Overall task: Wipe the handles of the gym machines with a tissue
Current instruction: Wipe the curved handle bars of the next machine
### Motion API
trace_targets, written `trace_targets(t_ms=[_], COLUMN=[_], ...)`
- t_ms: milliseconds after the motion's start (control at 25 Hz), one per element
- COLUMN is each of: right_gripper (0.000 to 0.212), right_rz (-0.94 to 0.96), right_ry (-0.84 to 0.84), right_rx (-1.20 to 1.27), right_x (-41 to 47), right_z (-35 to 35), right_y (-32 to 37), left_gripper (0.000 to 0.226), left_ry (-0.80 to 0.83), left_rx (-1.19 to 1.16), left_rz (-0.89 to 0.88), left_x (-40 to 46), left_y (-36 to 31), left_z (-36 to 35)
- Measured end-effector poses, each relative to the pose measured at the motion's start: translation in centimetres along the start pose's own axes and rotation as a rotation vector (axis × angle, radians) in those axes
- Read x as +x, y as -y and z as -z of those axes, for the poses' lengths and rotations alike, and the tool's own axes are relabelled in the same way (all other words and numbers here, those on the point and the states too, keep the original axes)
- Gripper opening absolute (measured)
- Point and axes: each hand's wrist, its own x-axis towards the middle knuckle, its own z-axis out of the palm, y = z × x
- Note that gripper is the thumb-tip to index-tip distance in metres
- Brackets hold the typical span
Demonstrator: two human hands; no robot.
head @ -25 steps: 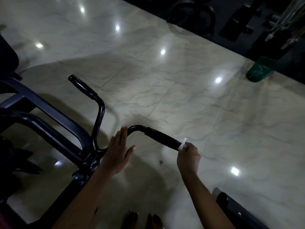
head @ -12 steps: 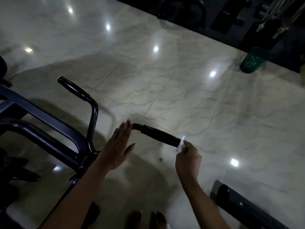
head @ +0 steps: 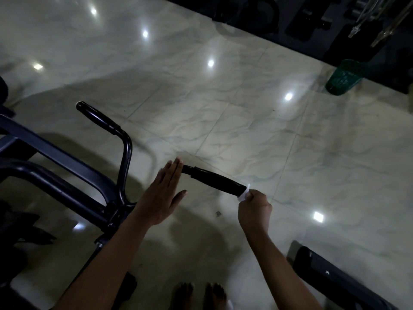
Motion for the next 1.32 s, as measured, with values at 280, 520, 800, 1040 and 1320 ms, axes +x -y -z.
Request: trace_targets(t_ms=[280, 520, 800, 1040, 1320], right_gripper=[0.032, 0.012, 0.031, 0.007, 0.019], right_rz=[0.093, 0.092, 0.482, 0.749, 0.805], right_ry=[-0.033, 0.202, 0.117, -0.057, -0.331], right_rx=[0.000, -0.067, -0.083, -0.312, -0.582], right_x=[-0.2, 3.6, 9.4, 10.8, 11.2], right_z=[0.0, 3.2, 12.4, 23.3, 37.6], right_y=[-0.2, -0.2, 7.6, 16.1, 19.3], left_gripper=[0.076, 0.076, 0.087, 0.084, 0.051], left_ry=[0.019, 0.098, -0.004, -0.056, -0.115], left_rx=[-0.012, -0.085, -0.223, -0.171, -0.179], left_rz=[0.030, 0.050, 0.063, -0.031, -0.194], left_x=[0.0, 0.1, 6.7, 12.5, 17.6], left_y=[-0.4, -0.8, -5.7, -13.0, -23.4], left_z=[0.0, 2.0, 15.1, 27.9, 36.6])
